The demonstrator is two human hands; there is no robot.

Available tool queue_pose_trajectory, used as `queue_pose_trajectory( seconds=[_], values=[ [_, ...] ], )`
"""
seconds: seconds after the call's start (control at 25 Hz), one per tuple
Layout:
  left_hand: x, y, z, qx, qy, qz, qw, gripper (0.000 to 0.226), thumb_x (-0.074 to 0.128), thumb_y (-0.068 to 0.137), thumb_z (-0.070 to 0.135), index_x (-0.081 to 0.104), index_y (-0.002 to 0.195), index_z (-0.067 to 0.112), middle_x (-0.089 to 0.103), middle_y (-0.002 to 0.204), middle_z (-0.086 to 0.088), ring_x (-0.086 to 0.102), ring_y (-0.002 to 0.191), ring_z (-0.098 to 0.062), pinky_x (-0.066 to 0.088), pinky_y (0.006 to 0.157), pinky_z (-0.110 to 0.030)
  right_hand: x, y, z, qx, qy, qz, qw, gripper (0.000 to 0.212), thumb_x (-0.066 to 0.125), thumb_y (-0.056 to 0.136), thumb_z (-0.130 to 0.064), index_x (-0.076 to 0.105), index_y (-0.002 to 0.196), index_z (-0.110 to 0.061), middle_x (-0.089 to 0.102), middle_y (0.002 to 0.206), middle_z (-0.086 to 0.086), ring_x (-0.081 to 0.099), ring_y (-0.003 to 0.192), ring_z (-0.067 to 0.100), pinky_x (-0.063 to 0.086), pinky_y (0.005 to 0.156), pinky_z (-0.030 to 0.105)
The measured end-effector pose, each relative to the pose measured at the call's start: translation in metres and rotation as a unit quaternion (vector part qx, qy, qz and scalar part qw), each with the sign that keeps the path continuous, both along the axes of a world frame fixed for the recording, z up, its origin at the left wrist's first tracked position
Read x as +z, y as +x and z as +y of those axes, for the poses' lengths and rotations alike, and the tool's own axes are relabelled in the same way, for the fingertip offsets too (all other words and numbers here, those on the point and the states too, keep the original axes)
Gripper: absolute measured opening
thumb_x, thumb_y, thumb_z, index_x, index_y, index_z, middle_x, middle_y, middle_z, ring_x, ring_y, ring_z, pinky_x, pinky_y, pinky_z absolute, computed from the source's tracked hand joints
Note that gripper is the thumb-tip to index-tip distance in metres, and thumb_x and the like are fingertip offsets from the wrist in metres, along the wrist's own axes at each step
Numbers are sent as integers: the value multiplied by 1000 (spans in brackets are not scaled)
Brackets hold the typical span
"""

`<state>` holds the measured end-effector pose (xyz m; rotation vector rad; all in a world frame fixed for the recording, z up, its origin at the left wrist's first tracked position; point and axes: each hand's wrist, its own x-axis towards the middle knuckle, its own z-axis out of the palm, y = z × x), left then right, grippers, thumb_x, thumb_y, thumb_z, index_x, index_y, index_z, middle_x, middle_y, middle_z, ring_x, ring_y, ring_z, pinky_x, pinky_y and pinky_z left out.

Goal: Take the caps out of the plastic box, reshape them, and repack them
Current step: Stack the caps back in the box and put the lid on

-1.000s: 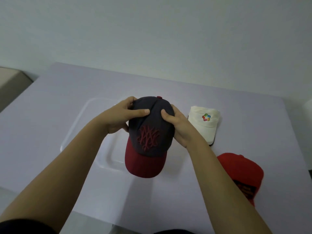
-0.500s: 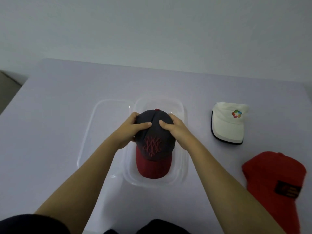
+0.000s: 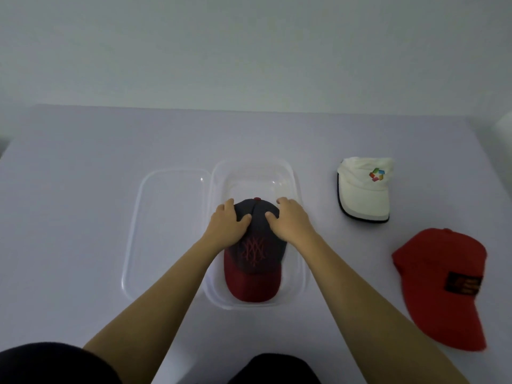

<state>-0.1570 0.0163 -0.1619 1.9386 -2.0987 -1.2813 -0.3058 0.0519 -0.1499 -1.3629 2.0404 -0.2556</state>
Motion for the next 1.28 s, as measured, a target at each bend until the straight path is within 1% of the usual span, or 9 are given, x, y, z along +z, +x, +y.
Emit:
queue_pose_trajectory(
  seconds=[0.2,0.4,0.52,0.64,0.8,0.88,1.0,1.12,1.28],
  values=[
    [35,-29,18,31,-148,65,986,66,46,97,29,15,149,4,20,157,-14,19,145,-26,19,115,-32,15,-28,23,-46,-159,-87,982,40,50,95,-24,45,133,-12,51,134,6,48,122,20,34,96,23],
    [64,-123,49,12,-184,148,972,59,46,98,25,20,149,10,25,156,-6,26,142,-20,17,111,-23,28,-109,61,-145,-288,-100,941,27,52,92,-13,58,119,-12,60,120,4,53,113,16,36,92,19],
    [52,-193,78,-16,-104,181,978,61,51,95,32,27,148,13,33,153,-5,35,139,-20,30,114,-36,25,-195,109,-210,-338,-71,915,25,54,88,-6,62,111,-12,59,109,-1,55,104,13,45,94,28],
    [27,-251,106,-82,63,186,977,72,58,88,45,29,147,18,35,152,-1,35,138,-16,31,109,-31,10,-288,162,-297,-294,-69,906,29,59,87,-10,57,116,-17,53,117,-4,50,111,12,43,102,39],
    [-1,-298,119,-66,253,219,940,85,69,78,49,26,146,26,35,149,7,37,135,-18,41,101,-43,-18,-367,218,-276,-40,-249,927,93,79,72,-33,23,145,-23,24,152,3,30,137,20,33,107,37],
    [-10,-315,121,-58,301,220,926,76,72,77,42,33,141,28,45,139,5,47,126,-21,43,97,-50,-32,-373,229,-207,12,-325,923,108,85,64,-25,15,147,-25,28,151,-1,39,131,10,42,101,28],
    [-19,-332,123,-64,334,236,910,63,75,77,28,43,131,32,59,126,3,59,112,-20,49,94,-49,-47,-367,232,-174,-21,-350,920,106,91,54,-29,29,140,-30,49,133,-12,52,116,1,50,82,15],
    [-23,-335,120,-78,344,238,905,64,79,74,27,47,128,37,63,124,3,63,109,-21,50,93,-51,-47,-355,231,-184,-73,-359,912,87,88,60,-26,39,132,-34,56,125,-14,58,112,1,51,83,18],
    [-19,-324,111,-117,375,242,887,80,83,64,28,42,128,51,58,129,6,59,116,-25,48,95,-56,-29,-335,229,-181,-133,-355,907,82,83,63,-14,39,131,-29,56,124,-14,57,109,-5,49,82,15]
  ],
)
